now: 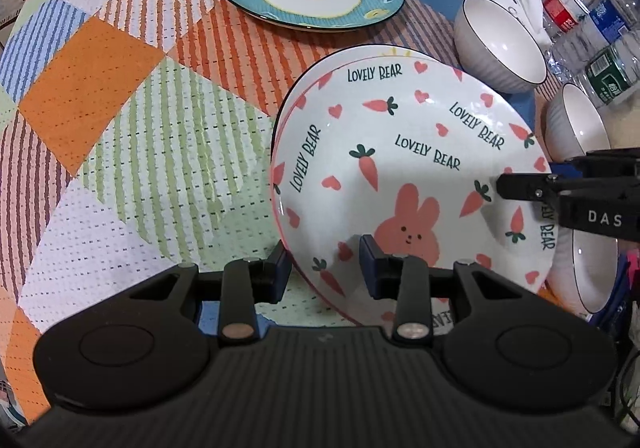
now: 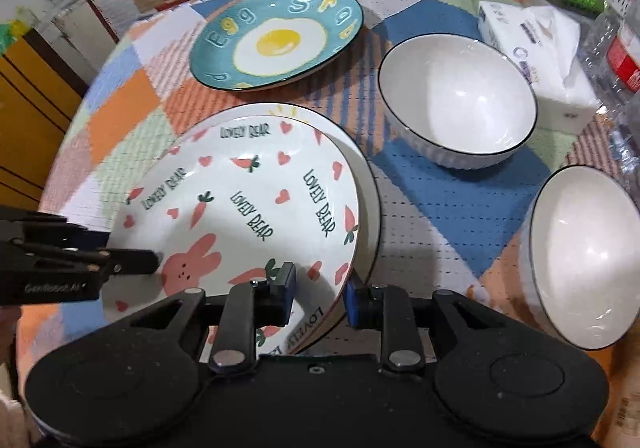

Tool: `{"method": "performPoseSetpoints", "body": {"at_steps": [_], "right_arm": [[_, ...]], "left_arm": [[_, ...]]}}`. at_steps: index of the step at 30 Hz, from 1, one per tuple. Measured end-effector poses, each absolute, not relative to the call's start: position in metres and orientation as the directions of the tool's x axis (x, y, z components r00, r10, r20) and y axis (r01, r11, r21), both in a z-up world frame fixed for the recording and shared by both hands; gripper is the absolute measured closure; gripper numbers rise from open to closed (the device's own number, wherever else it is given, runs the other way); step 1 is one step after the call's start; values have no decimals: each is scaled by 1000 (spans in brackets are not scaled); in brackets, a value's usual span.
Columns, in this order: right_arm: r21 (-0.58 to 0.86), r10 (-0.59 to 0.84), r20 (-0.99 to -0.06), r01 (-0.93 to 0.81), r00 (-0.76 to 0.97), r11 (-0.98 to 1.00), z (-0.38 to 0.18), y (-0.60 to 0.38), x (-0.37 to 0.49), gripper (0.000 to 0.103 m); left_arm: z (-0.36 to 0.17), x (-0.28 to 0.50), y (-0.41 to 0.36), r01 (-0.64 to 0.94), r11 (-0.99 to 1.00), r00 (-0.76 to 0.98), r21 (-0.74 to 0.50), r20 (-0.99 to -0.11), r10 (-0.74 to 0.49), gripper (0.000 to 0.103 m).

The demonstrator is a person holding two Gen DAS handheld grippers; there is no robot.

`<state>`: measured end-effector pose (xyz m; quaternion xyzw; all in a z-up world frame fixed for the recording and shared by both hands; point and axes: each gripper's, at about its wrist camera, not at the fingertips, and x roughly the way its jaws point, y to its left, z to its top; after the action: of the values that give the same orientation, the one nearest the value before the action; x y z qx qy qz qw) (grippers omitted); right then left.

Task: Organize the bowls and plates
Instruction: 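Carry the bunny plate onto the sun plate and open both grippers, then move both grippers to the teal egg plate rim and close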

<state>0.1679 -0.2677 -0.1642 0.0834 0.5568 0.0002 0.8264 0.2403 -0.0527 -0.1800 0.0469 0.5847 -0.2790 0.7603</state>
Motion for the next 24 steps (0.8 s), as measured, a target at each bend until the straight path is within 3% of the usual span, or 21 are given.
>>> {"method": "performPoseSetpoints", "body": {"at_steps": [12,18,24], "right_arm": [[-177,-168,-911,10,376,984,-175,-233,175,67],[-189,-171,-895,-3,413,982,-168,-233,170,71],[-241,-146,-807,-94,572,966,-123,-226,171,71]], "left_arm": [[-184,236,-60,478,846,175,-235,-919,-354,69],[-176,237,-53,471,844,170,-258,-912,-374,69],[-152,233,-41,477,838,212,-265,-891,-402,69]]}}
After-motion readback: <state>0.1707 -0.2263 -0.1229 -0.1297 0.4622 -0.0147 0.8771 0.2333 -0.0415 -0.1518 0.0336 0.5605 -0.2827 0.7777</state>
